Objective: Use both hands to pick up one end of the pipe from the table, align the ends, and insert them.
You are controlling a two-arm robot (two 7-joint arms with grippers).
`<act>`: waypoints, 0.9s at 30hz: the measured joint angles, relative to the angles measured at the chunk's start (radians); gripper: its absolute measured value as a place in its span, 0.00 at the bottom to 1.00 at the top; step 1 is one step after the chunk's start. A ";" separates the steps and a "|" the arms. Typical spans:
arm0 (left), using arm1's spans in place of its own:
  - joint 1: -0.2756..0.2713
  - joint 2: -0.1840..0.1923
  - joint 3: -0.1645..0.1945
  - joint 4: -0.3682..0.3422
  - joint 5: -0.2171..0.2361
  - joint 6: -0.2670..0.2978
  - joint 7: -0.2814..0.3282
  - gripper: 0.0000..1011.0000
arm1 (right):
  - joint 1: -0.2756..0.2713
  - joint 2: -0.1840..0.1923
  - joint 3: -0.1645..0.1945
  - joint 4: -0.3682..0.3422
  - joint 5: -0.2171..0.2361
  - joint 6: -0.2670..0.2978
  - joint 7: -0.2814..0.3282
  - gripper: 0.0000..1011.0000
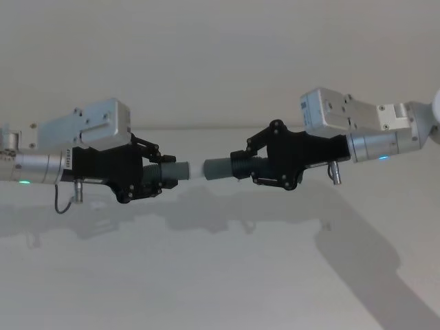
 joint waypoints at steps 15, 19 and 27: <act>0.000 0.000 0.000 0.000 0.000 0.000 0.000 0.34 | 0.002 -0.002 -0.003 0.003 0.002 0.001 0.003 0.23; 0.000 0.000 0.000 0.000 0.000 0.000 0.000 0.34 | 0.002 -0.002 -0.003 0.004 0.002 0.001 0.003 0.23; 0.000 0.000 0.000 0.000 0.000 0.000 0.000 0.34 | 0.003 -0.003 -0.003 0.004 0.002 0.001 0.004 0.23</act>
